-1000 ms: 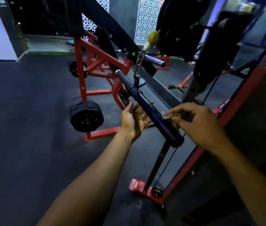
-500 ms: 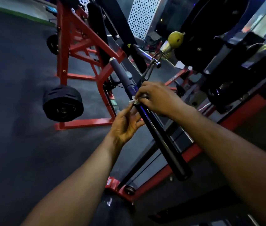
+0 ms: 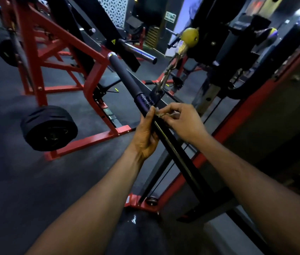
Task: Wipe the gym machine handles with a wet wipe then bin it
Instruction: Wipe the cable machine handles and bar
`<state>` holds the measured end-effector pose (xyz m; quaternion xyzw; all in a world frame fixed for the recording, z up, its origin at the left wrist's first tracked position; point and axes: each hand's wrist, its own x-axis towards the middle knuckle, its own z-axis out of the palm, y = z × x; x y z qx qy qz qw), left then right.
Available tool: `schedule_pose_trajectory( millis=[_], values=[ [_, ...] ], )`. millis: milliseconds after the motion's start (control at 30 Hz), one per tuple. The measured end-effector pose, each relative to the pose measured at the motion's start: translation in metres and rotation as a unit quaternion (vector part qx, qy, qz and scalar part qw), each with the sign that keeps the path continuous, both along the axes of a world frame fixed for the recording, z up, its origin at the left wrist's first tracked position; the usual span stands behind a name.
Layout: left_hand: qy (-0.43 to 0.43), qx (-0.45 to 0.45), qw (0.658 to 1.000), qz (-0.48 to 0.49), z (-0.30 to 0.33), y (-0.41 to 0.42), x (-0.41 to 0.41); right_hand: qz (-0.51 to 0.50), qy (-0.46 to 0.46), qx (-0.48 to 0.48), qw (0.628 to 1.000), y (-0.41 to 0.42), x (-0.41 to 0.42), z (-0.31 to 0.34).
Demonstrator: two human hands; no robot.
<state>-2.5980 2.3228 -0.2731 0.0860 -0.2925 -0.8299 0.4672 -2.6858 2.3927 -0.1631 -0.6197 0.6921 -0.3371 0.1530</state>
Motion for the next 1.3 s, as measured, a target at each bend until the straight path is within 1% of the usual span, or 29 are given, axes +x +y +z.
schedule_pose_trajectory(
  millis=[33, 67, 167, 233, 367, 467, 533, 633, 700, 800, 933, 1000, 1100, 1167, 1233, 1300],
  values=[
    [-0.009, 0.008, 1.000, -0.001, 0.001, 0.001, -0.003, -0.012, 0.021, -0.015, 1.000, 0.002, 0.002, -0.002],
    [-0.021, 0.015, 1.000, 0.000, 0.003, 0.003, -0.005, -0.024, 0.064, -0.041, 0.997, 0.004, 0.003, -0.004],
    [-0.057, 0.032, 0.998, -0.006, 0.013, 0.009, -0.008, -0.012, 0.228, -0.125, 0.966, 0.007, 0.009, -0.006],
    [-0.051, 0.043, 0.998, -0.015, 0.016, 0.011, -0.008, 0.009, 0.272, -0.153, 0.950, 0.008, 0.013, -0.009],
    [-0.013, 0.035, 0.998, -0.045, 0.016, 0.008, 0.003, 0.013, 0.261, -0.201, 0.944, 0.017, 0.015, -0.024],
    [0.005, 0.028, 0.996, -0.083, 0.014, 0.000, 0.014, 0.009, 0.241, -0.210, 0.947, 0.019, 0.014, -0.032],
    [-0.013, 0.014, 0.995, -0.098, 0.014, -0.006, 0.021, 0.008, 0.219, -0.189, 0.957, 0.020, 0.011, -0.029],
    [-0.049, -0.016, 0.994, -0.098, 0.012, -0.015, 0.029, 0.031, 0.178, -0.118, 0.976, 0.024, 0.009, -0.014],
    [-0.064, -0.010, 0.994, -0.086, 0.011, -0.017, 0.031, 0.046, 0.207, -0.096, 0.973, 0.025, 0.010, -0.003],
    [-0.084, -0.001, 0.995, -0.060, 0.013, -0.016, 0.032, 0.051, 0.261, -0.090, 0.960, 0.017, 0.016, 0.004],
    [-0.116, -0.010, 0.993, -0.017, 0.013, -0.019, 0.034, 0.063, 0.269, -0.098, 0.956, 0.009, 0.027, 0.001],
    [-0.133, -0.011, 0.991, 0.012, 0.014, -0.021, 0.036, 0.078, 0.272, -0.086, 0.955, 0.012, 0.031, 0.002],
    [-0.108, 0.027, 0.992, 0.058, 0.023, -0.015, 0.036, 0.125, 0.304, -0.051, 0.943, 0.026, 0.030, 0.002],
    [-0.099, 0.058, 0.990, 0.088, 0.029, -0.015, 0.033, 0.149, 0.303, -0.037, 0.940, 0.040, 0.033, -0.004],
    [-0.107, 0.069, 0.987, 0.098, 0.031, -0.013, 0.031, 0.156, 0.302, -0.052, 0.939, 0.046, 0.036, -0.012],
    [-0.086, 0.077, 0.990, 0.084, 0.029, -0.014, 0.029, 0.133, 0.322, -0.083, 0.934, 0.034, 0.039, -0.015]
  ],
)
